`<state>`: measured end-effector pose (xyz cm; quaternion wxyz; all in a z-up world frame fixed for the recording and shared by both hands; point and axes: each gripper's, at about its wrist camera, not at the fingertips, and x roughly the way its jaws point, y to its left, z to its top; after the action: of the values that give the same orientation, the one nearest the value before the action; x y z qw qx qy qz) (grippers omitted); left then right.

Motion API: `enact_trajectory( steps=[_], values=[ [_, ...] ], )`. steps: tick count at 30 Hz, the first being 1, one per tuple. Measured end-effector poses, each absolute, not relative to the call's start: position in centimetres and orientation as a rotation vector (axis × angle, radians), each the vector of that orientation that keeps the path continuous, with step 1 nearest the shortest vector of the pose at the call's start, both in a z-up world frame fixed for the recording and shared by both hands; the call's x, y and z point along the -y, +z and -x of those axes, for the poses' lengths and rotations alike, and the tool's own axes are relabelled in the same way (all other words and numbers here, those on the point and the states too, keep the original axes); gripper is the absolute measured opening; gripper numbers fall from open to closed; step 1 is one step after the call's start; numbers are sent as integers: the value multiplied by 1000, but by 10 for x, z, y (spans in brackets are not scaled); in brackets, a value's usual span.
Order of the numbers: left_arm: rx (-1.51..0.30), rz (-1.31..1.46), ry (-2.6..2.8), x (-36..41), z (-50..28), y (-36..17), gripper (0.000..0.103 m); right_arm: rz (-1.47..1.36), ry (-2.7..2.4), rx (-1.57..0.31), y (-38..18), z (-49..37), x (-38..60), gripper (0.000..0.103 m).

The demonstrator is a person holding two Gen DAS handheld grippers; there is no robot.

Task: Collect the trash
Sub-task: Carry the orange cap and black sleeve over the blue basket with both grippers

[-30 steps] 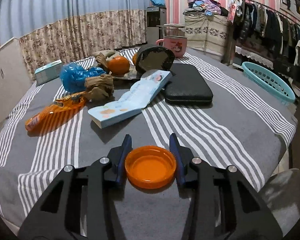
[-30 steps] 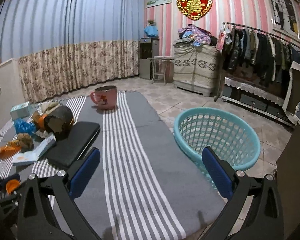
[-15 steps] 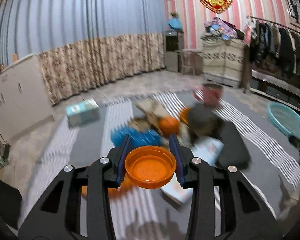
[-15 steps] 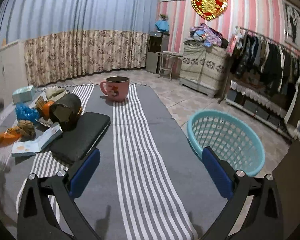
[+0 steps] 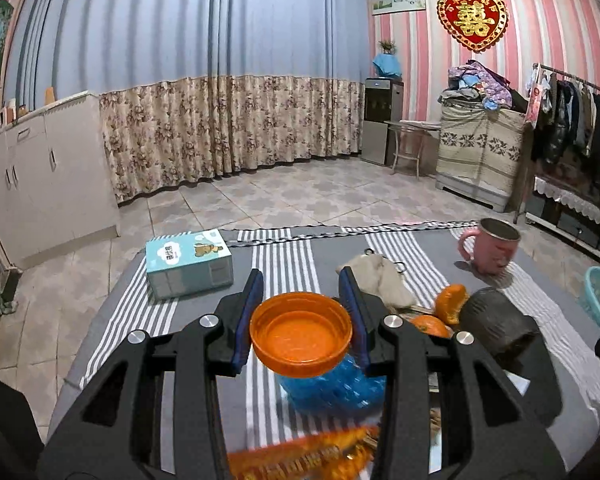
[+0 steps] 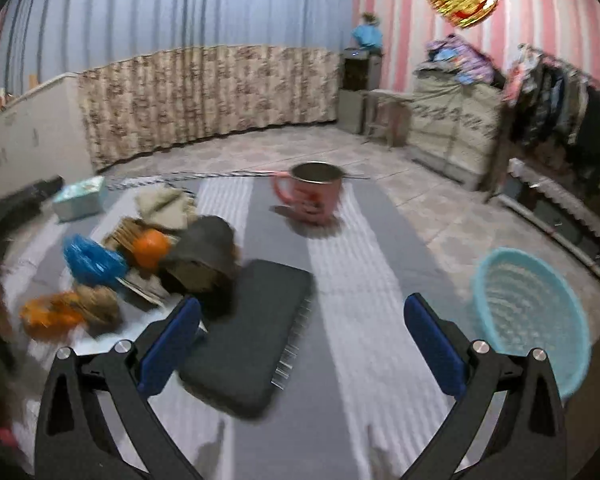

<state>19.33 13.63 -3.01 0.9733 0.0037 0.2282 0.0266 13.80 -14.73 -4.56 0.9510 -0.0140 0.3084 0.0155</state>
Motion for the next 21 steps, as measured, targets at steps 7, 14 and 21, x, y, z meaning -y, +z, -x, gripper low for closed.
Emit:
enact_trajectory(
  steps=[7,14,21],
  values=[
    [-471,1,99,-156,-208,-43,38,83,54,-647,-48,-188,98,99],
    [-500,12,114,-164,-212,-51,38,138,61,-752,-71,-223,65,99],
    [-519,-2,110,-160,-214,-58,38,150,115,-814,-87,-232,54,74]
  ],
)
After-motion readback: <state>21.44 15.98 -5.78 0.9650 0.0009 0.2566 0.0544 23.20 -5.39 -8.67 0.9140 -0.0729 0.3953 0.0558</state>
